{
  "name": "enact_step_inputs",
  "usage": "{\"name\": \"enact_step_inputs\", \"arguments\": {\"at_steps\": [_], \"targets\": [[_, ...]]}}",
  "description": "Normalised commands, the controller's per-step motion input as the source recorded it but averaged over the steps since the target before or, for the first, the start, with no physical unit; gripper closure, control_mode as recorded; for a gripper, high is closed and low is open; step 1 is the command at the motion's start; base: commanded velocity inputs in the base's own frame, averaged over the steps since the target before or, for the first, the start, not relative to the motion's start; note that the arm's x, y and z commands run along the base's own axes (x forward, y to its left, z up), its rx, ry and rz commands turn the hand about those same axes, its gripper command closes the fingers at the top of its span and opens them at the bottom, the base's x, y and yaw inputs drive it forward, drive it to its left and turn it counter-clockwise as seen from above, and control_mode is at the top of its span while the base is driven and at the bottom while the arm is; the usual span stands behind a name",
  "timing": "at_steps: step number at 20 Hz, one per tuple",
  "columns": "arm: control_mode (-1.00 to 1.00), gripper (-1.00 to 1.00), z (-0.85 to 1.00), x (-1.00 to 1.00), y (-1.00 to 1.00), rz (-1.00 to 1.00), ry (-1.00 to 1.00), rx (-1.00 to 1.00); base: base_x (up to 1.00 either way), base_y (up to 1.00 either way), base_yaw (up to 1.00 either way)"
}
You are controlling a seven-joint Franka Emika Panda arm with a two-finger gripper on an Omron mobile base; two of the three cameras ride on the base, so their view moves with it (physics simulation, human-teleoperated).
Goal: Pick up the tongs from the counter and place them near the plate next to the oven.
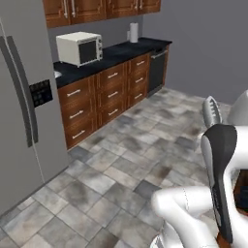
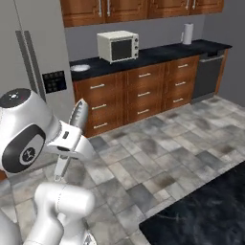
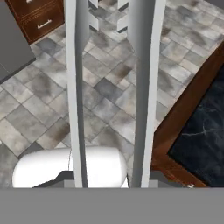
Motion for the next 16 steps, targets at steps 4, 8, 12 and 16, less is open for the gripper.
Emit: {"name": "enact_step_inputs", "arguments": {"at_steps": [4,8,12,16], "targets": [[1.00,1.00,0.00,0.00,0.00,0.00,0.00,0.00,0.84,0.05,0.29],[1.00,1.00,0.00,0.00,0.00,0.00,0.00,0.00,1.00,0.00,0.23],[1.00,1.00,0.00,0.00,0.00,0.00,0.00,0.00,1.00,0.00,0.24],[1.00,1.00,0.00,0.00,0.00,0.00,0.00,0.00,1.00,-0.01,0.28]]}}
